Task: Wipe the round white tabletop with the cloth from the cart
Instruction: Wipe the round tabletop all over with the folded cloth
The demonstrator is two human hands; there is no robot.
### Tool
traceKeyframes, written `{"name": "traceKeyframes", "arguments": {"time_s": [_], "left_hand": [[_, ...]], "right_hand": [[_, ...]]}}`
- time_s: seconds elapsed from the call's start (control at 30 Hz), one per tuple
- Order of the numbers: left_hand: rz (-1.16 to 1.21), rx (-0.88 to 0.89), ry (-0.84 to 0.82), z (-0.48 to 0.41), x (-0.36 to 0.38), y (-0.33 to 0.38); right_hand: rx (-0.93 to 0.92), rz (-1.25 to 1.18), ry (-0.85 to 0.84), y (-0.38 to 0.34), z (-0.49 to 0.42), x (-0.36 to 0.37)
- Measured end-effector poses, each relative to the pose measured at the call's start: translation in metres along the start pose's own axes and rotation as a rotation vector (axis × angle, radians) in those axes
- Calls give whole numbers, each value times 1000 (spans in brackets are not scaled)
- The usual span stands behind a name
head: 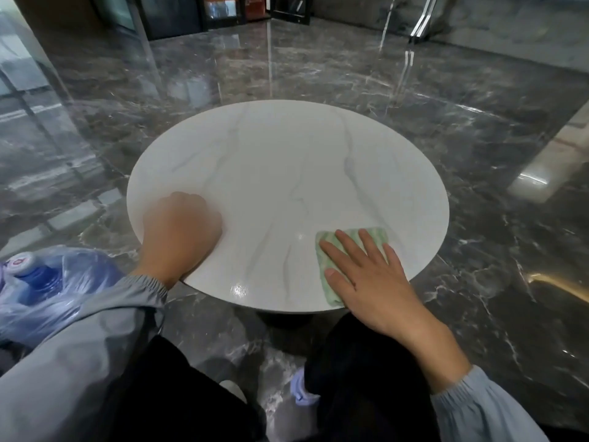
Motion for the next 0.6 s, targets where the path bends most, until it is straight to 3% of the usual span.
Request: {"name": "traceKeyframes", "arguments": {"time_s": [0.27,0.43,0.5,0.6], "left_hand": [[-11,-5,6,-4,5,-5],[-26,-6,9,-2,6,-4],[-46,7,-7,-2,7,-3],[-47,34,-21,-2,6,1]], "right_hand": [[180,-41,-37,49,-43,-10],[-103,-30,-22,-54,-20,9],[-164,-42,-38,-57,-15,8],[-98,-13,-13,-11,-20,-1]]}}
Point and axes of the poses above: each hand's wrist, its own z-axis away from the middle knuckle, its own x-axis out of the palm, y = z × x, the point moved 8 cm from there along -z, towards the middle knuckle, and after that the axes turned 11 degrees about -x, right-handed, at the moved point
